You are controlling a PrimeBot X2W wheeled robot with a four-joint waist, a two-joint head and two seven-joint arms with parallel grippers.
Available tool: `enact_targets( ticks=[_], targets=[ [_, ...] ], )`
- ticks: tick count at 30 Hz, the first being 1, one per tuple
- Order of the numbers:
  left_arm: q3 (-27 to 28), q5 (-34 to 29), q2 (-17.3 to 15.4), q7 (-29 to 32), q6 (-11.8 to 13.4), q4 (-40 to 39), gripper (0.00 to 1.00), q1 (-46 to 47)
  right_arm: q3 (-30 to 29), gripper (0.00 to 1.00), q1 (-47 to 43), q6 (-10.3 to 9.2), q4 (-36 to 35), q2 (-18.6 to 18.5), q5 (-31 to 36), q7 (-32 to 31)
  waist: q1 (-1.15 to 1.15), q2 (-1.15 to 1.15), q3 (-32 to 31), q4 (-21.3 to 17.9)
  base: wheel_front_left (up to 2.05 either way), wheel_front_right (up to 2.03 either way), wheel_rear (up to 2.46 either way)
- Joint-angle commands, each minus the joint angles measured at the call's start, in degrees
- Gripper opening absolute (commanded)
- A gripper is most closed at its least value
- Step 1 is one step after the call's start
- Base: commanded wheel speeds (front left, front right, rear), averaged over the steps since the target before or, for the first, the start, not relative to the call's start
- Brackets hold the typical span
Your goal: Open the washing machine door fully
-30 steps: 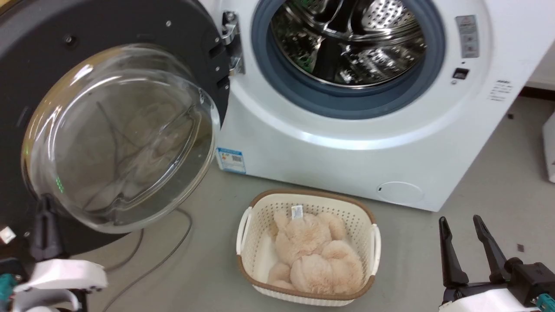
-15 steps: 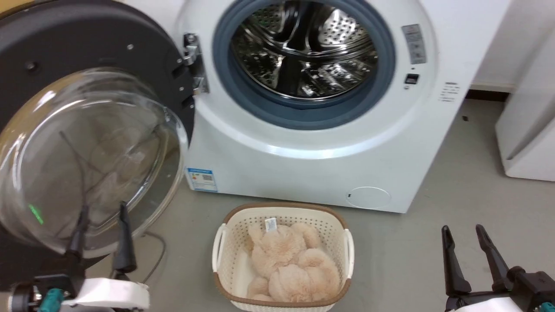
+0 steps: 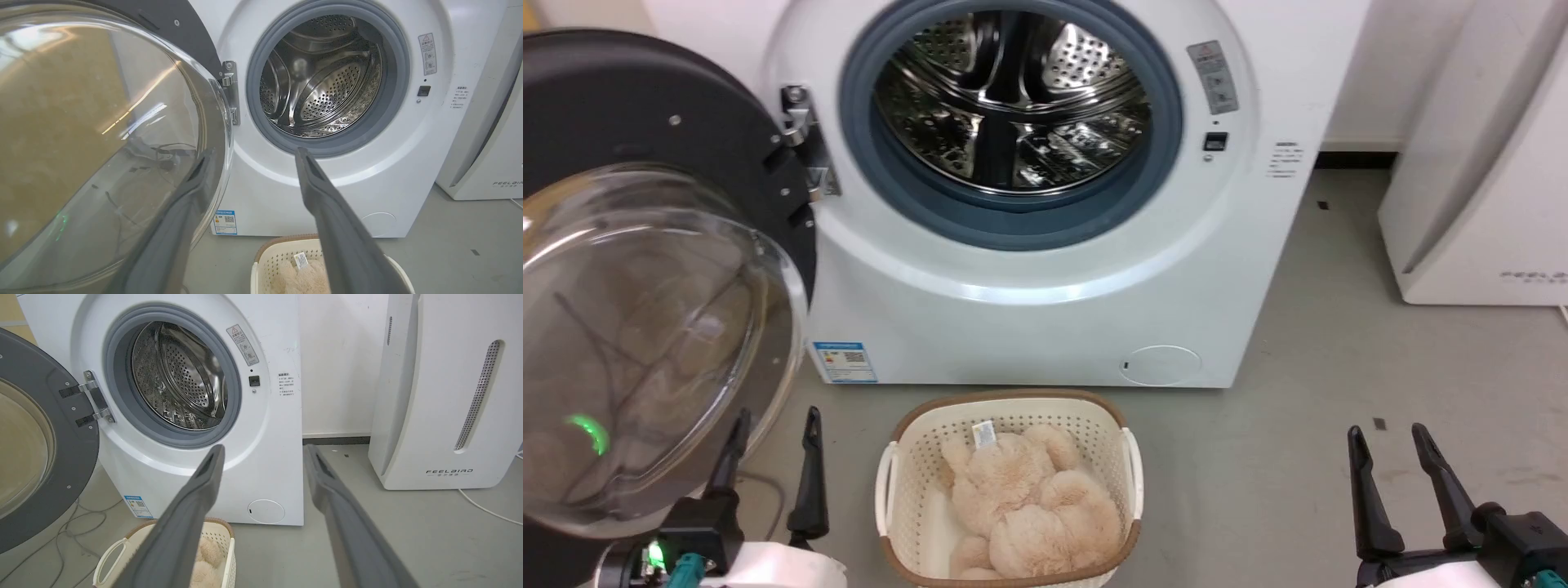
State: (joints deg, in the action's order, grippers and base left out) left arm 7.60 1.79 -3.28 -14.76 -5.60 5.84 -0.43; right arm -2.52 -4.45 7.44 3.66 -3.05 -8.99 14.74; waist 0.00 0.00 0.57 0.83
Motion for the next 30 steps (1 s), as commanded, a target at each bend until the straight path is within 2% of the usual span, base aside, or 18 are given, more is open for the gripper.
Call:
enact_targets(
  ticks=[1, 11, 12, 30],
  targets=[
    [-0.24, 0.14, 0.02, -0.24, 0.28, 0.2, 1.0, -0.92, 0.05, 1.0, -0.58, 0.05, -0.21, 0.17, 0.1, 0.26, 0.0, 0.0, 0.07, -0.65, 0.0, 0.0, 0.0],
    [-1.0, 1.94, 0.28, -0.24, 0.78, 2.56, 1.0, -1.23, 0.35, 1.0, -0.62, 0.05, -0.33, 0.17, 0.16, 0.26, 0.0, 0.0, 0.36, -2.83, 0.0, 0.0, 0.0],
    [-1.11, 1.78, 0.31, 0.05, 0.43, 2.43, 0.0, -0.74, 0.31, 0.0, 0.01, 0.0, -0.08, 0.0, 0.01, -0.02, 0.0, 0.0, 0.36, -2.84, 0.0, 0.0, 0.0],
    [-1.99, 1.32, 0.32, 1.99, 1.06, 1.36, 0.0, -0.59, 0.58, 0.0, 0.59, 0.01, -0.54, 0.01, 1.16, -1.93, 0.0, 0.0, 0.24, -2.59, 0.0, 0.0, 0.0]
  ],
)
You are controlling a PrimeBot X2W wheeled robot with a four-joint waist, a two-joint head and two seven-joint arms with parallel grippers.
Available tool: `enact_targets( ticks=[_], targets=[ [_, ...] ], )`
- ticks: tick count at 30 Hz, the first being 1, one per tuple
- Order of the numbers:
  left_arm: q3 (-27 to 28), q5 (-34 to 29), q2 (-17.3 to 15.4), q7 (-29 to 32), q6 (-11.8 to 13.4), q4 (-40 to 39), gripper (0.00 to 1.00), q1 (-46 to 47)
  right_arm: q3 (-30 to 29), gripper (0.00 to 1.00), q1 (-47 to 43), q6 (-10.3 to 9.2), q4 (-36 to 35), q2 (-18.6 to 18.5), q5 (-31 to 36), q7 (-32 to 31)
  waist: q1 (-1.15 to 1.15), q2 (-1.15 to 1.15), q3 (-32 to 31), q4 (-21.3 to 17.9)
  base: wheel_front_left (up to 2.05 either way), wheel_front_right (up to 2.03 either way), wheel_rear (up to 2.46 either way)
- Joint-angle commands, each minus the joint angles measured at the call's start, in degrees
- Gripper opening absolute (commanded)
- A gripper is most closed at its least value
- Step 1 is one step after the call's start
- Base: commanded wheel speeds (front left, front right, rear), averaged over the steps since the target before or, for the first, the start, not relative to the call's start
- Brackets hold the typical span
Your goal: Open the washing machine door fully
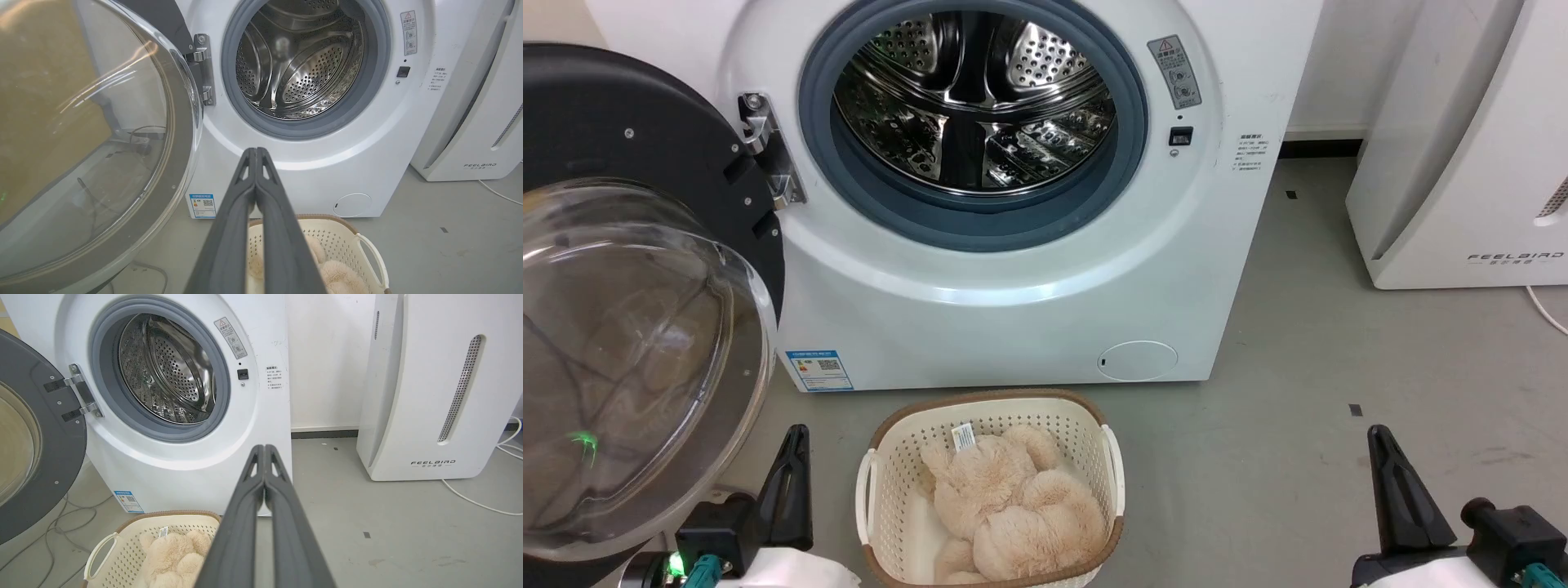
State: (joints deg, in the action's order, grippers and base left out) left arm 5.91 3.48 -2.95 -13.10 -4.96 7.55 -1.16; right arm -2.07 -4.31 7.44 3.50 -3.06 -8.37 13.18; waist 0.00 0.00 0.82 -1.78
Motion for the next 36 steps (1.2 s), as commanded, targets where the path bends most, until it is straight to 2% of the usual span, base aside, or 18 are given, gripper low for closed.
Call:
enact_targets(
  ticks=[1, 36],
  targets=[
    [-0.35, -0.4, -0.01, 0.45, 0.46, -0.42, 0.0, 0.15, 0.15, 0.0, 0.49, 0.01, -0.4, 0.03, 0.61, -0.49, 0.0, 0.0, -0.01, 0.04, 0.0, 0.0, 0.0],
    [-2.1, -1.37, 0.02, 4.44, 1.88, -2.67, 0.0, 0.47, 0.76, 0.0, 1.69, 0.02, -1.38, 0.07, 3.05, -4.49, 0.0, 0.0, -0.27, 0.59, 0.0, 0.0, 0.0]
  ],
)
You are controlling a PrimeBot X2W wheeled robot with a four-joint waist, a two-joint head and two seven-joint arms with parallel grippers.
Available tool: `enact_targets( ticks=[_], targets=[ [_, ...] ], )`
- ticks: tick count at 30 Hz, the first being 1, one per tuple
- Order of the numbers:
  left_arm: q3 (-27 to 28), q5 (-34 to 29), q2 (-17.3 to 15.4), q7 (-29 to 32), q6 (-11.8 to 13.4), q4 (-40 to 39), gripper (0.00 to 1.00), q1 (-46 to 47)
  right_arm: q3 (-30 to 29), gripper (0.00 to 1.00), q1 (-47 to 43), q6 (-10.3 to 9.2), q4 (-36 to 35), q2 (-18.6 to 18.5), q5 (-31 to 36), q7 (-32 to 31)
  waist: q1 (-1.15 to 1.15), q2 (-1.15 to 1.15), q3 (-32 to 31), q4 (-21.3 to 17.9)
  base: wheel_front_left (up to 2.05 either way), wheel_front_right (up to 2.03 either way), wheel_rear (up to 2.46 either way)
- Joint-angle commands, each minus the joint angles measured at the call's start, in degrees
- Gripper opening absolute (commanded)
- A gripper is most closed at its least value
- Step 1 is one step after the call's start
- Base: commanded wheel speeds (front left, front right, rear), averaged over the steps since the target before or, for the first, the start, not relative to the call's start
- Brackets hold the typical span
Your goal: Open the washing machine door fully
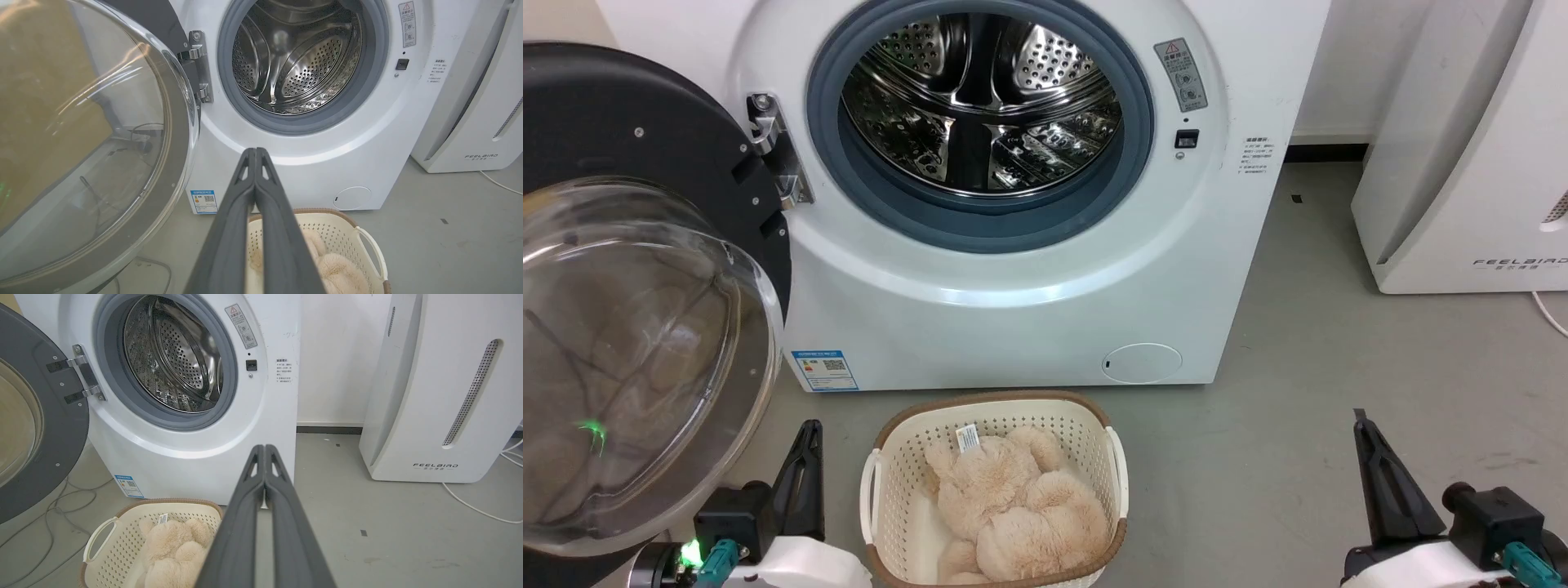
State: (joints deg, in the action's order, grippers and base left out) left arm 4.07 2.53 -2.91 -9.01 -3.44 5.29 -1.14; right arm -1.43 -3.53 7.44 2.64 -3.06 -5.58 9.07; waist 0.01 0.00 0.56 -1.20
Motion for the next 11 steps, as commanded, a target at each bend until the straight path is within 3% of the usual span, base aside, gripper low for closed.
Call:
enact_targets(
  ticks=[1, 11],
  targets=[
    [-0.31, -0.45, -0.03, 0.47, 0.41, -0.47, 0.0, 0.46, 0.14, 0.0, 0.96, 0.02, -0.55, 0.08, 0.33, -0.5, -0.01, 0.0, -0.01, 0.03, 0.0, 0.0, 0.0],
    [-0.83, -0.74, -0.02, 1.64, 0.82, -1.13, 0.0, 0.55, 0.31, 0.0, 1.31, 0.02, -0.84, 0.09, 1.05, -1.67, -0.01, 0.0, -0.09, 0.19, 0.0, 0.0, 0.0]
  ],
)
